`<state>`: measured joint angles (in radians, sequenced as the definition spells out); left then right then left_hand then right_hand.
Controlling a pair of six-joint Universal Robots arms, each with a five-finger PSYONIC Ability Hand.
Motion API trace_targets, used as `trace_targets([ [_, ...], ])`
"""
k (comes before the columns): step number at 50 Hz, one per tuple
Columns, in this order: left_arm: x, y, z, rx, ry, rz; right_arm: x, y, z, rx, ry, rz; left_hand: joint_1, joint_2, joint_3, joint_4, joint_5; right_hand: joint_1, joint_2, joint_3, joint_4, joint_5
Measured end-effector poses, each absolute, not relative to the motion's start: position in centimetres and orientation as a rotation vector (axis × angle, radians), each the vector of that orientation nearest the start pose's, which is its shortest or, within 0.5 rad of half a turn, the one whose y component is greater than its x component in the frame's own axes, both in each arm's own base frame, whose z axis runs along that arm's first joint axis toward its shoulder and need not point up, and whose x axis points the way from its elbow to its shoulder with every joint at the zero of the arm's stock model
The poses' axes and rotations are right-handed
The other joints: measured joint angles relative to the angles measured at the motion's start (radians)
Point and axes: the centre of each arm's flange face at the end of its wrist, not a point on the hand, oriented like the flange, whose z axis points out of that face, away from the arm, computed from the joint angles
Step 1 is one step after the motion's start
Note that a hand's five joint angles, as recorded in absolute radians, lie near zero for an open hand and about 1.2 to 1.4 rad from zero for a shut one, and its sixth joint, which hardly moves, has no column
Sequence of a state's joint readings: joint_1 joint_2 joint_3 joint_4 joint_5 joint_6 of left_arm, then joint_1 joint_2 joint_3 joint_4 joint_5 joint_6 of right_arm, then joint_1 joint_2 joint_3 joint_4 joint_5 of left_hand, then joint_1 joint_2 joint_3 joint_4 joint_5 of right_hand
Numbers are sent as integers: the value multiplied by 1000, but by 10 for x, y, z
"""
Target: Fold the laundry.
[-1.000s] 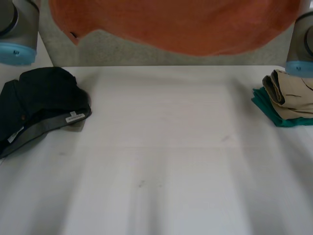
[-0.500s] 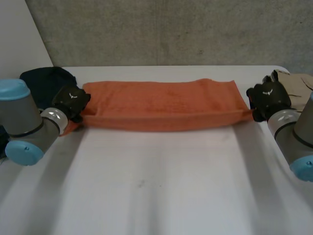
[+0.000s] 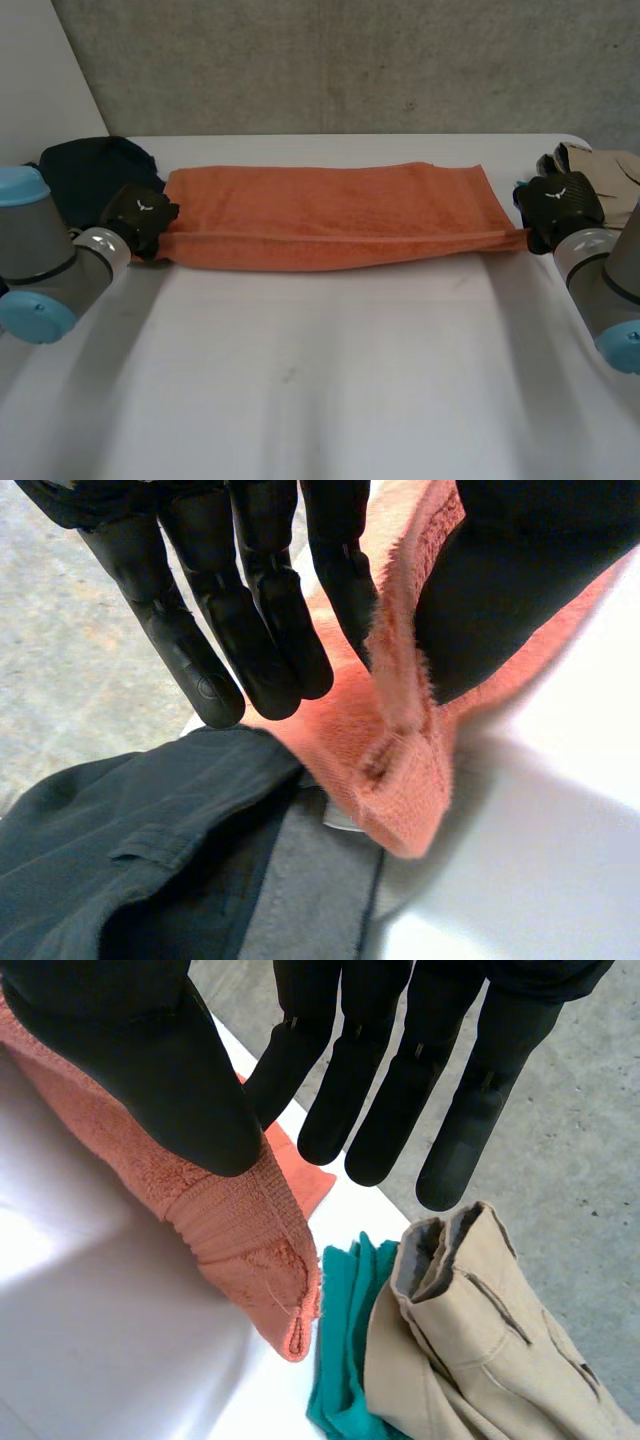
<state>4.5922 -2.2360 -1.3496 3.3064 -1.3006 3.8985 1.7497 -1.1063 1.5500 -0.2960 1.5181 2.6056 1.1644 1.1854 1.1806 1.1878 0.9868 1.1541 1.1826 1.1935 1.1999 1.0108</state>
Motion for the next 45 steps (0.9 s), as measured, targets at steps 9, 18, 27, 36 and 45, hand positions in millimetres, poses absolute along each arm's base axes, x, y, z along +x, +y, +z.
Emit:
trace_targets([
  [9,-191,-342,170,1378,2087,-1594,187,-337,197,-1134,2433,-2078,0,8,9,9,0,0,0,0,0,0],
  [18,-179,-255,182,1725,2188,-1166,160,-273,206,-1706,2548,-1430,0,8,9,9,0,0,0,0,0,7],
  [27,-189,-253,201,1778,2112,-1219,162,-277,206,-1821,2486,-1439,0,8,9,10,0,0,0,0,0,7],
  [36,-218,-315,214,1509,2054,-1547,174,-331,189,-1641,2573,-1764,0,8,9,10,0,0,0,0,0,7],
  [45,-246,-362,202,1347,2034,-1660,183,-377,176,-1463,2548,-2086,0,8,9,10,0,0,0,0,0,7],
])
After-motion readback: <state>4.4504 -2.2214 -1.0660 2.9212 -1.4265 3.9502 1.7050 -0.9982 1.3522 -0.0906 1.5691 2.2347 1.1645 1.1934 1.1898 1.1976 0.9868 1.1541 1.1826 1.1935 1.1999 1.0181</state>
